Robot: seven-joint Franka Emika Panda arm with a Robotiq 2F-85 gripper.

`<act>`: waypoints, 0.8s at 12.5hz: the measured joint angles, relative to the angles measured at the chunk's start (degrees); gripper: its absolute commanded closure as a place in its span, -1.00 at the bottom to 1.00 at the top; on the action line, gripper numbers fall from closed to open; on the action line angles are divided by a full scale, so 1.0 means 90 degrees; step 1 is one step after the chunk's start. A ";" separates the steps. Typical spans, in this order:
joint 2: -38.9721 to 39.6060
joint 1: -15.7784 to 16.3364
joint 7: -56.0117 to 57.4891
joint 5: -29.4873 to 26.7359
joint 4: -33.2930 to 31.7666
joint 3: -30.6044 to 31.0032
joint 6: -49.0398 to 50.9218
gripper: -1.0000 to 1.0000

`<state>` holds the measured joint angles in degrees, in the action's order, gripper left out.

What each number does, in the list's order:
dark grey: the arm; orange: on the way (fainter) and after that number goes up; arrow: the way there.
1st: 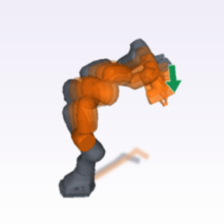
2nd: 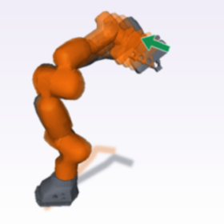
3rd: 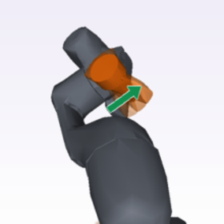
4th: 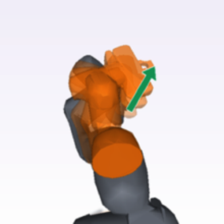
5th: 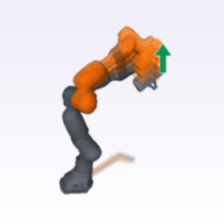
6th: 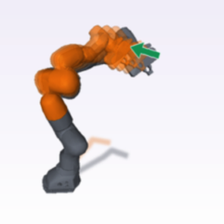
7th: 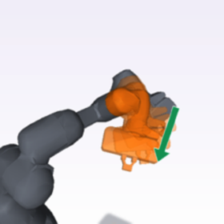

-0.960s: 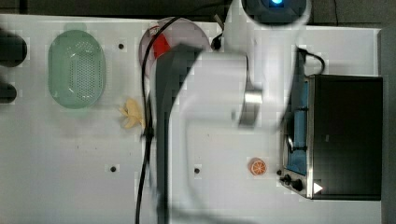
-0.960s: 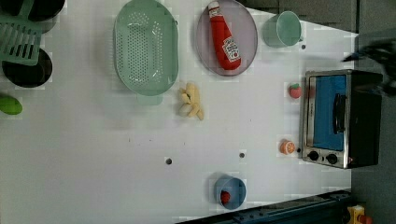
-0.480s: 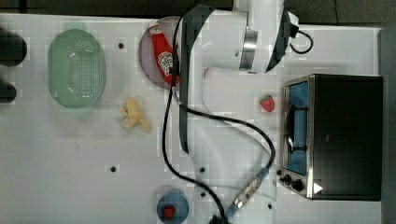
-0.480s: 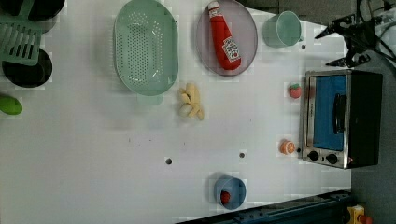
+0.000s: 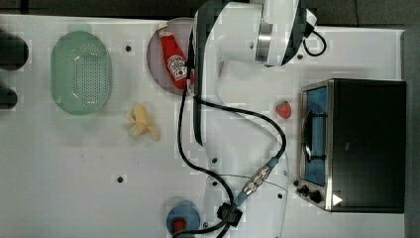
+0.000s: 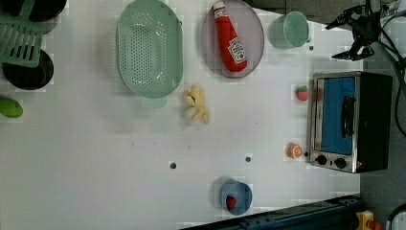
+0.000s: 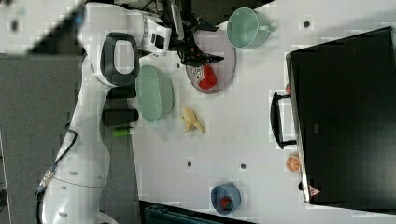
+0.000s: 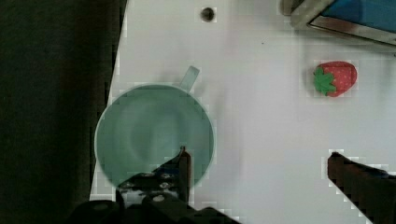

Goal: Drag mug backwards.

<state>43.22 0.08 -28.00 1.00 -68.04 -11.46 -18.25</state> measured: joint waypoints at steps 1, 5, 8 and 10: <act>0.0081 -0.0025 -0.0143 -0.0069 0.0000 -0.0008 -0.0050 -1.00; 0.0693 -0.0126 -0.0292 -0.0269 0.0025 0.0075 -0.0620 -1.00; 0.1051 -0.0132 -0.0336 -0.0664 -0.0423 0.0235 -0.1344 -1.00; 0.1271 -0.0114 -0.0364 -0.0718 -0.0553 0.0306 -0.1668 -1.00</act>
<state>54.67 -0.94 -31.28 -5.46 -73.02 -8.71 -33.26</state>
